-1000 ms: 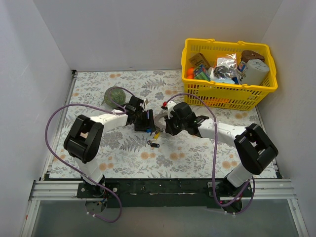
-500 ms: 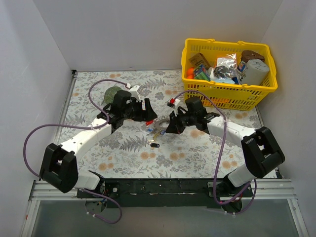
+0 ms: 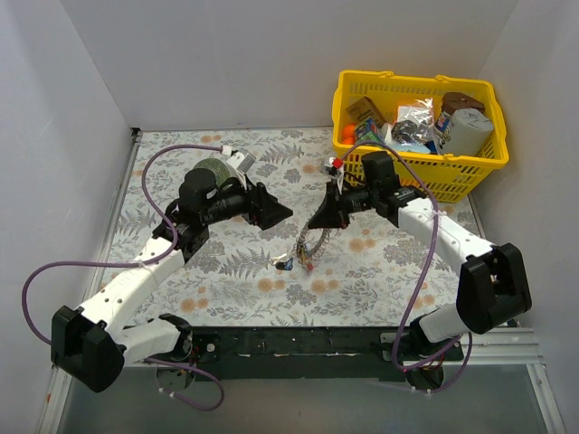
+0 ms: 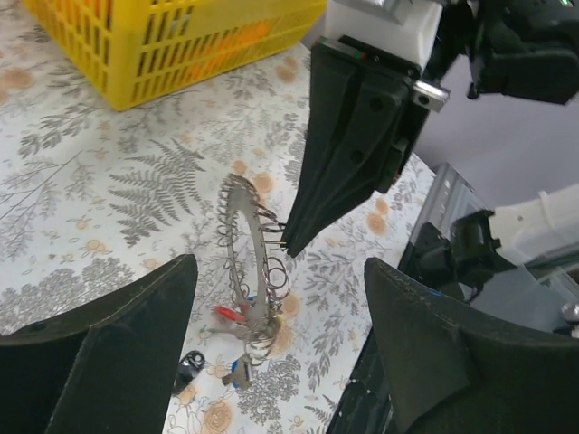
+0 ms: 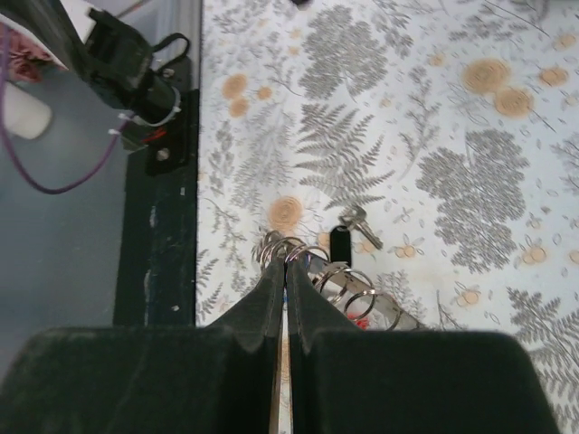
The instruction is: Put the keys on the keyring
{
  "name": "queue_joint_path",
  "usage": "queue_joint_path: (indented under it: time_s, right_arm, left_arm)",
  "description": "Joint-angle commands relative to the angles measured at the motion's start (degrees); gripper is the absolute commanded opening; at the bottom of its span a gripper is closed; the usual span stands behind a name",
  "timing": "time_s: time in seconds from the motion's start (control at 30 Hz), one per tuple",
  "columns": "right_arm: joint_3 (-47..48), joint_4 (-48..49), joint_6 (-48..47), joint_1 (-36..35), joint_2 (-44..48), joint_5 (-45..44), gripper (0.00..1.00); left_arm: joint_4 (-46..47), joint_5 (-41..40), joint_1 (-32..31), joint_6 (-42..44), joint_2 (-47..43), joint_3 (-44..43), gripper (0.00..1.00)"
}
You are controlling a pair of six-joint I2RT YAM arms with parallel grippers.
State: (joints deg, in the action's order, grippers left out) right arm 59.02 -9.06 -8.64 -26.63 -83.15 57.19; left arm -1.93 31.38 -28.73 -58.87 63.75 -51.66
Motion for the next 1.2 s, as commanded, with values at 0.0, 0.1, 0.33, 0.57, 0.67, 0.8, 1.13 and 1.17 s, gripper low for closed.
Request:
queue_joint_path:
  time_s: [0.0,0.1,0.33,0.57,0.67,0.8,1.13,1.17]
  right_arm:
    - [6.53,-7.52,-4.62,0.09,1.77,12.85,0.01]
    - [9.26,-10.62,-6.21,0.09,1.86,16.72,0.01]
    - [11.11,-11.07,-6.65,0.09,4.05,26.11,0.01]
    - [9.97,-5.73,-3.58,0.09,6.25,30.61,0.01]
    - [7.69,0.68,1.42,0.0,7.47,31.14,0.01]
    - [4.44,8.61,8.19,-0.17,8.88,31.76,0.01]
    - [1.27,17.67,14.18,-0.79,9.59,31.32,0.01]
    - [1.18,17.76,14.27,-0.88,9.68,31.14,0.01]
  left_arm:
    - [3.32,11.07,-0.01,3.32,-2.92,-1.08,0.74]
    - [5.45,14.49,-0.1,3.76,-4.59,-0.9,0.73]
    - [16.42,25.75,-0.1,6.66,-7.76,3.58,0.66]
    - [19.15,30.68,-0.53,7.9,-4.51,3.23,0.53]
    - [20.74,28.75,-1.68,7.81,-3.72,3.49,0.48]
    - [21.71,26.99,-3.61,7.63,-1.79,3.23,0.42]
    - [20.74,22.06,-7.57,8.07,2.61,1.3,0.18]
    - [20.48,21.28,-7.92,8.33,2.79,1.04,0.18]
